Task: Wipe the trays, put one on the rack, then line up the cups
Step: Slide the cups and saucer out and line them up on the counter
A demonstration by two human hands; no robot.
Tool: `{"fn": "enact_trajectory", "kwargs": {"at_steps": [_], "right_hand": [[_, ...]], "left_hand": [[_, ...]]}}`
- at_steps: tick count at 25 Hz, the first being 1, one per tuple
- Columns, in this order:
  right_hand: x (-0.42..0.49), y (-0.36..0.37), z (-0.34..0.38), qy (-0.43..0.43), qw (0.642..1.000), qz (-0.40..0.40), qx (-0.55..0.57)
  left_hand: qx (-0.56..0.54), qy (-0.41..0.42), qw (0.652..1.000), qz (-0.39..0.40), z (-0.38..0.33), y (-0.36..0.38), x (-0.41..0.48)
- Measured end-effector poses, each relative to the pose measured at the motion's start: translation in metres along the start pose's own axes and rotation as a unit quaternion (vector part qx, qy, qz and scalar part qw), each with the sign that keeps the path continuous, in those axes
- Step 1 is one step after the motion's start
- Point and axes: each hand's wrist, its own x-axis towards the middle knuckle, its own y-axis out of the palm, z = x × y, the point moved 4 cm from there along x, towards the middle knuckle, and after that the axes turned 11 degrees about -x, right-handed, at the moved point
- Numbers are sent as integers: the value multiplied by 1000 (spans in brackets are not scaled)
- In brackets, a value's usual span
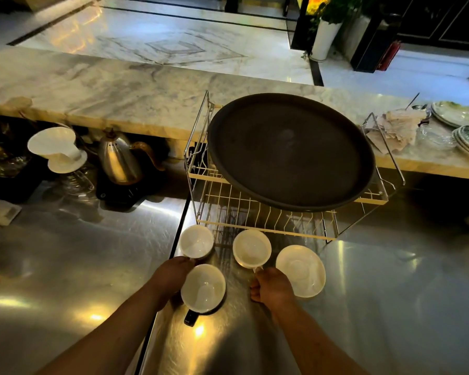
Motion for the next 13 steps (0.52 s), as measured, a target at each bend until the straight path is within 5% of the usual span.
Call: {"fn": "enact_trajectory", "kwargs": {"at_steps": [13], "right_hand": [[-34, -18, 2, -44, 996, -44, 68]], "left_hand": [[-86, 66, 992, -63, -20, -25, -34]]}}
